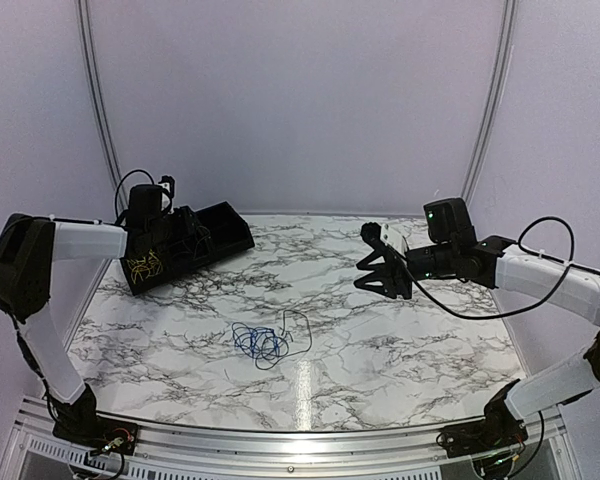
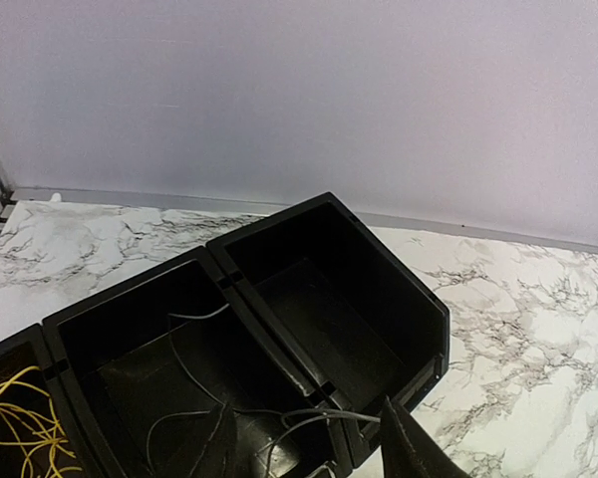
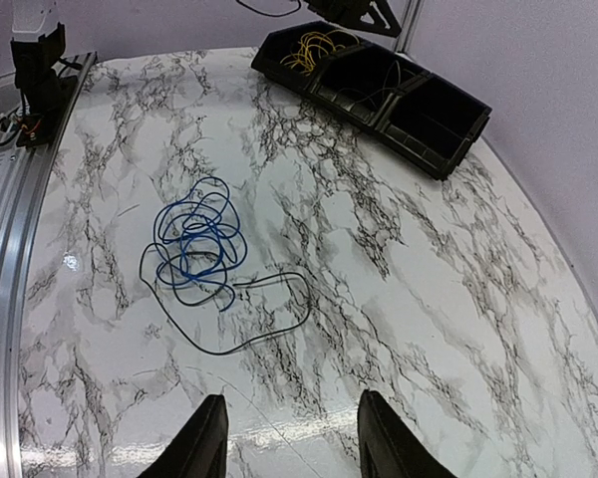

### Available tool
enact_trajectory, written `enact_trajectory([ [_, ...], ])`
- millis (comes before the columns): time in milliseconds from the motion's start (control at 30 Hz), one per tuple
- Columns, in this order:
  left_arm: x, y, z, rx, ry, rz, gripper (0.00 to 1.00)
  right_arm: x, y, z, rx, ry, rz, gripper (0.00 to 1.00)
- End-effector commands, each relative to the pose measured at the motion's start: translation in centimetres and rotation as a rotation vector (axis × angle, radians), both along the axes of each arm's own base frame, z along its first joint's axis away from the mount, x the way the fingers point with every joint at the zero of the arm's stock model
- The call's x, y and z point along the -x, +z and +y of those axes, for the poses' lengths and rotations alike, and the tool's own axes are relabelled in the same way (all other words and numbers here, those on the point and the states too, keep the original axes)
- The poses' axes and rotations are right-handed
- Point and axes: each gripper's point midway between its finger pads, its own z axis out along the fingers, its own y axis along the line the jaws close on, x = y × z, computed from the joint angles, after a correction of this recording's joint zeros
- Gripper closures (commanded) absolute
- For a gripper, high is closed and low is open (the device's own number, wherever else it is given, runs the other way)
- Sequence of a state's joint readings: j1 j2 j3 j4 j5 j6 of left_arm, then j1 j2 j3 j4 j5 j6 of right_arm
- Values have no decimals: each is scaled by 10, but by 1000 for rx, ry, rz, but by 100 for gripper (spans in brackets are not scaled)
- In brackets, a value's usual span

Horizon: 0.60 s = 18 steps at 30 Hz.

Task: Untangle the cables

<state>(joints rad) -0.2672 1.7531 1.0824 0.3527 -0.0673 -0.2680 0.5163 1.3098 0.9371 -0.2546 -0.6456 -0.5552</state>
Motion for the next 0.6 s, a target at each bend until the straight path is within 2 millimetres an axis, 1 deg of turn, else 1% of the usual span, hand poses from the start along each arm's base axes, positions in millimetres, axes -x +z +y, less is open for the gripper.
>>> enact_trajectory([
  [0,-6,-6,-21,29,-102,26,49,-2,8,-1,-4,7,-16,55],
  [167,-6,-18,-36,58,-163,55,49,-3,5,-1,3,6,-16,55],
  [367,-16,-26,-39,47,-161,63,54,-4,1,0,11,7,-4,55],
  [467,-21,-34,-43,50,-173,75,58,-4,0,0,15,7,-5,55],
  [567,-24,-39,-42,43,-164,82,68,-5,-2,0,19,5,-1,55],
])
